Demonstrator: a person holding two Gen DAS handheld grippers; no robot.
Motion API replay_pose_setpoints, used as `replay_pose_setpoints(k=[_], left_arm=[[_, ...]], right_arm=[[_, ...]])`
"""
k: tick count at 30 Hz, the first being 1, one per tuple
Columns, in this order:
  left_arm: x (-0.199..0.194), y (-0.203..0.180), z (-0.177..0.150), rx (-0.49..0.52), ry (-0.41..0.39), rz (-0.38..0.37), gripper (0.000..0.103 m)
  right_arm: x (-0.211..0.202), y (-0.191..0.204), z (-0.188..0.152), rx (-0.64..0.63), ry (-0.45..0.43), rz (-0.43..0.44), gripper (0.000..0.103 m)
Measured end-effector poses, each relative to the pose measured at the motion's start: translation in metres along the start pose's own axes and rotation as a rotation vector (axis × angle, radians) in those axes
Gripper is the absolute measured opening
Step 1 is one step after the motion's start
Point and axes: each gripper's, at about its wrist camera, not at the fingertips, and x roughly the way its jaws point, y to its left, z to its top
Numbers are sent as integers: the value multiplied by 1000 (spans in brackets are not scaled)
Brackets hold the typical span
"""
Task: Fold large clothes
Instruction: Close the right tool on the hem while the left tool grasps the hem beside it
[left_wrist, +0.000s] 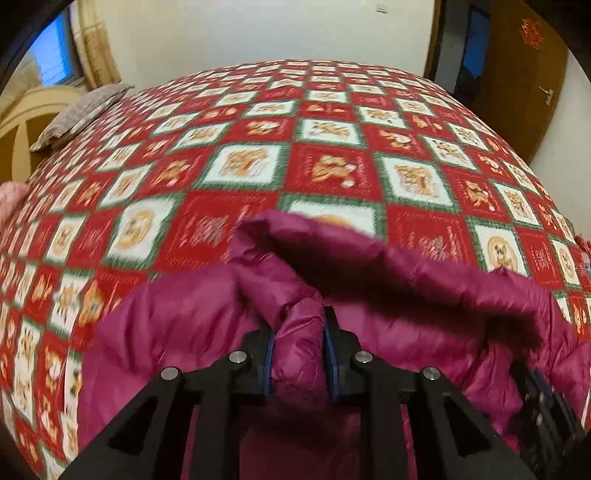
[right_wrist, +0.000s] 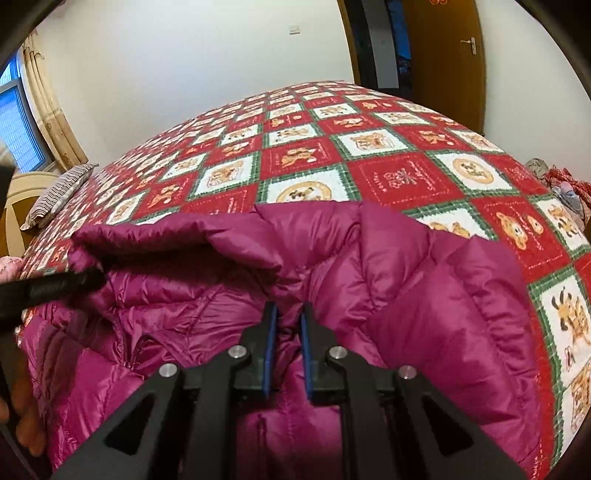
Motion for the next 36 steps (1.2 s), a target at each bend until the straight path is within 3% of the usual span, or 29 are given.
replay_pose_setpoints(k=[8, 12, 15, 21, 22, 25, 27, 31, 33, 36], left_arm=[[-14, 23, -37, -77, -23, 30, 22], [-3, 30, -46, -128, -33, 31, 23], [4, 34, -57, -173, -102, 26, 25], [5, 26, -56, -141, -118, 81, 26], [5, 29, -57, -153, -120, 65, 26], [6, 31, -57, -161, -125, 55, 26], [6, 28, -57, -149, -127, 70, 27], [6, 27, -57, -150, -126, 65, 27], [6, 28, -57, -152, -124, 57, 28], [6, 31, -57, -158, -119, 35, 29]], right_arm=[[0, 0, 0, 4, 1, 5, 12], [1, 0, 0, 1, 1, 1, 12], [1, 1, 0, -3, 2, -5, 12], [-4, -2, 2, 5, 22, 15, 21], [-14, -8, 3, 36, 10, 22, 21], [-56, -23, 10, 126, -113, -69, 29], [-72, -21, 24, 147, -154, -61, 29], [-60, 21, 62, 64, -137, -2, 29], [-40, 37, 69, 31, -96, 2, 39], [4, 51, 58, -18, 60, 12, 40]])
